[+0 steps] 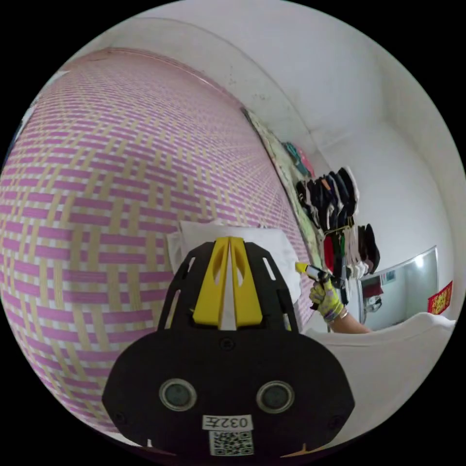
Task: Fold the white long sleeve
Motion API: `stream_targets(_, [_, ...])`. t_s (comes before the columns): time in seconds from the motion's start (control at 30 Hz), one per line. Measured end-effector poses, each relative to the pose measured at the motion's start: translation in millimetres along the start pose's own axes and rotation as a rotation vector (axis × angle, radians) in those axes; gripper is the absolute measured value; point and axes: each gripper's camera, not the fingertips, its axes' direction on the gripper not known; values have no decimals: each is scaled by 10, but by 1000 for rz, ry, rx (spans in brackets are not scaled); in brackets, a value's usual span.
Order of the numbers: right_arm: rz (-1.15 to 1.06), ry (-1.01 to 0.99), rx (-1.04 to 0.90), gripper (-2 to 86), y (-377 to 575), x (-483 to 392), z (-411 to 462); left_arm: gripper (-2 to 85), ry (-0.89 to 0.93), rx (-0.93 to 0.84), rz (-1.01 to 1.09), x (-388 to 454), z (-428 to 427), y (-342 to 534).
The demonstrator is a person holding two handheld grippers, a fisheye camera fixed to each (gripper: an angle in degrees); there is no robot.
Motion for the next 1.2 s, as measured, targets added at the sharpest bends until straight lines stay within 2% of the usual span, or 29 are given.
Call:
stream_targets(0.13, [19,105,-89,-10,-196,130,237,-9,-188,-194,40,-33,612,-32])
stream_targets(0.2, [34,95,-84,-9,-239,194,216,-9,-195,-191,103,-68,665,0])
stream_targets(0.3, [73,73,-117,-7,-352,262,138,-9,-123,-210,54,-230,677,-74])
stream_targets(0.33, [91,60,-127,-5,-380,270,83,-8,-48,-212,2,-359,640,-107])
stream_targets(0.4, [99,22,-90,4,-346,235,-107,-5,-1,-129,-80,-522,390,-84])
stream_targets(0.47, [114,-15,16,61,-140,182,-508,6,24,-76,-173,-773,74,-6])
stream_targets(0.57, [228,-37,62,105,258,351,-871,54,119,-149,-236,-1133,47,-31])
stream_targets(0.7, [373,-91,62,121,694,640,-1047,91,139,-234,-280,-1373,214,-235])
stream_targets(0.97, [439,-223,62,133,747,690,-992,108,197,-404,-172,-1424,832,-829])
stream_targets(1.2, [465,-255,79,121,640,605,-895,93,295,-447,-122,-1574,1096,-794])
